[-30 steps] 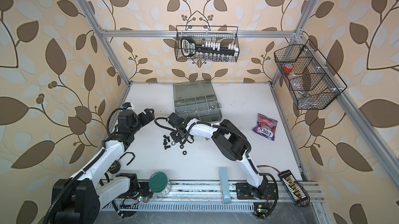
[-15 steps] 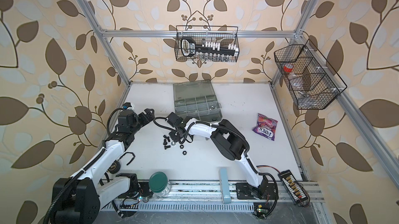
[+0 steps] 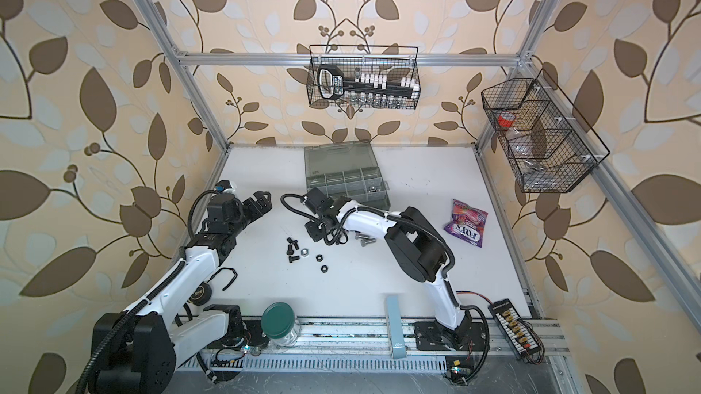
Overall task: Sort the screws and nuts into containers
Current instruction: Pick up the nut from the center of the table, then place the nut into the container.
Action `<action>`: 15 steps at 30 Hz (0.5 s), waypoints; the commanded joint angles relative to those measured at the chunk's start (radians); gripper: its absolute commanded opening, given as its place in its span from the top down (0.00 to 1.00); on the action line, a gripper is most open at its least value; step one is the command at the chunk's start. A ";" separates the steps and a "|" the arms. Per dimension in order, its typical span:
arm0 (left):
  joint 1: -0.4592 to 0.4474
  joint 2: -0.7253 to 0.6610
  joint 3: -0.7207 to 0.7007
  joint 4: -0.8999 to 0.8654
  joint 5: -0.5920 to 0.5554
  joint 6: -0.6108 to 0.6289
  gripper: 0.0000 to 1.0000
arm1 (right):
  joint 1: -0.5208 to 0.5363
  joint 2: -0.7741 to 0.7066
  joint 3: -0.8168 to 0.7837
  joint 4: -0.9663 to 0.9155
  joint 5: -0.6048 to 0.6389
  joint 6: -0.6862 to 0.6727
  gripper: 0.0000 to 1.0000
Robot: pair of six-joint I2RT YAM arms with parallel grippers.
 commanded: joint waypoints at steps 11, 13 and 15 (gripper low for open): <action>0.009 -0.009 0.025 0.011 -0.004 0.009 0.01 | -0.357 -0.196 -0.139 0.078 -0.134 0.066 0.95; 0.009 -0.012 0.025 0.009 -0.005 0.010 0.01 | -0.409 -0.191 -0.138 0.086 -0.140 0.070 0.95; 0.009 -0.014 0.025 0.008 -0.003 0.010 0.01 | -0.450 -0.177 -0.127 0.088 -0.128 0.065 0.94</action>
